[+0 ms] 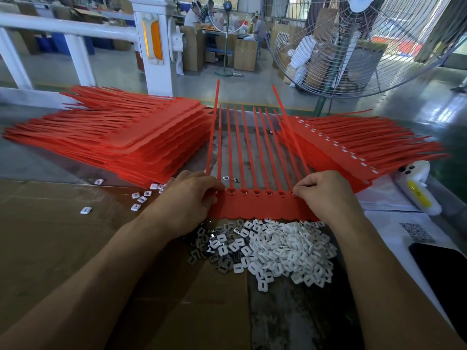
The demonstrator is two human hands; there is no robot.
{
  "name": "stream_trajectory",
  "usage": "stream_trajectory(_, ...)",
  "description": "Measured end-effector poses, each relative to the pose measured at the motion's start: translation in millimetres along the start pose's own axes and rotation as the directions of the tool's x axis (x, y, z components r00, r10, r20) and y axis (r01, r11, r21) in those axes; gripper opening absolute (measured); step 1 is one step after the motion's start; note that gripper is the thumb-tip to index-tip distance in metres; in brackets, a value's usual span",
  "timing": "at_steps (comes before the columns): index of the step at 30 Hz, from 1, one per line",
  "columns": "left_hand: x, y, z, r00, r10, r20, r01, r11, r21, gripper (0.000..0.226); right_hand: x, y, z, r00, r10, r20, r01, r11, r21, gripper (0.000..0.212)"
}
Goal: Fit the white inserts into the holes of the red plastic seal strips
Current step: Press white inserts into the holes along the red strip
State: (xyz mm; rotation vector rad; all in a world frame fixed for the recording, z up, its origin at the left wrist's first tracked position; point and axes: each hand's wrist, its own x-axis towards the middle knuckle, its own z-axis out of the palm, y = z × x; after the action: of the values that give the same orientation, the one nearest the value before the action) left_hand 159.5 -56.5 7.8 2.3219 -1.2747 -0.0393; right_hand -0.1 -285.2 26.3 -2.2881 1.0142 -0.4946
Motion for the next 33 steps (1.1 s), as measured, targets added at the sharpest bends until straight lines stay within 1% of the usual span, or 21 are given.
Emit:
stream_trajectory(5, 0.3, 0.3, -0.5, 1.000, -0.002, 0.001, 0.002, 1.000, -0.002, 0.035, 1.4, 4.6, 1.0, 0.999, 0.021, -0.038, -0.018, 0.998, 0.067, 0.013)
stream_trajectory(8, 0.2, 1.0, -0.7, 1.000, 0.000, 0.006, 0.000, 1.000, -0.001, 0.035, 2.7, 4.2, 2.9, 0.999, 0.019, -0.034, -0.019, 1.000, 0.019, 0.012)
stream_trajectory(11, 0.2, 1.0, -0.8, 1.000, -0.002, 0.008, 0.002, 1.000, 0.001, 0.035, 3.4, 3.5, 4.6, 0.999, 0.017, -0.032, -0.017, 1.000, -0.023, 0.015)
stream_trajectory(16, 0.2, 0.5, -0.5, 1.000, -0.004, 0.006, 0.004, 1.000, -0.002, 0.035, 3.6, 3.4, 7.0, 0.998, 0.009, -0.056, -0.010, 1.000, -0.010, 0.019)
stream_trajectory(19, 0.1, 0.5, -0.5, 1.000, -0.004, 0.004, 0.004, 1.000, 0.003, 0.035, 3.2, 3.2, 8.0, 0.998, 0.018, -0.061, -0.018, 1.000, -0.012, 0.012)
stream_trajectory(21, 0.0, 0.5, -0.7, 1.000, -0.006, 0.004, 0.006, 1.000, 0.003, 0.035, 2.1, 3.0, 8.4, 0.997, -0.002, -0.078, 0.001, 1.000, -0.012, 0.010)
stream_trajectory(24, 0.0, 1.3, -0.8, 1.000, -0.002, 0.002, 0.002, 1.000, 0.007, 0.035, -2.2, -2.6, 5.9, 0.990, -0.087, -0.110, 0.089, 0.996, 0.010, 0.011)
stream_trajectory(25, -0.1, 1.6, -0.8, 1.000, -0.003, 0.003, 0.003, 1.000, 0.008, 0.035, -4.9, -6.6, 4.9, 0.988, -0.126, -0.092, 0.130, 0.991, 0.033, 0.010)
stream_trajectory(26, -0.1, 1.9, -0.9, 1.000, -0.005, 0.003, 0.005, 1.000, 0.008, 0.035, -8.7, -11.4, 4.5, 0.984, -0.174, -0.045, 0.176, 0.983, 0.058, 0.009)
stream_trajectory(28, -0.1, 1.9, -1.0, 1.000, -0.007, 0.002, 0.007, 1.000, 0.009, 0.035, -18.7, -23.0, 6.8, 0.949, -0.292, 0.121, 0.283, 0.955, 0.087, 0.007)
stream_trajectory(31, 0.2, 2.1, -0.8, 1.000, -0.002, -0.004, 0.002, 1.000, 0.015, 0.035, -33.2, -38.9, 16.8, 0.835, -0.403, 0.374, 0.399, 0.912, 0.092, 0.003)
stream_trajectory(33, 0.4, 2.3, -0.8, 1.000, 0.000, -0.008, 0.000, 1.000, 0.014, 0.035, -40.0, -46.4, 24.6, 0.773, -0.446, 0.452, 0.453, 0.886, 0.100, 0.003)
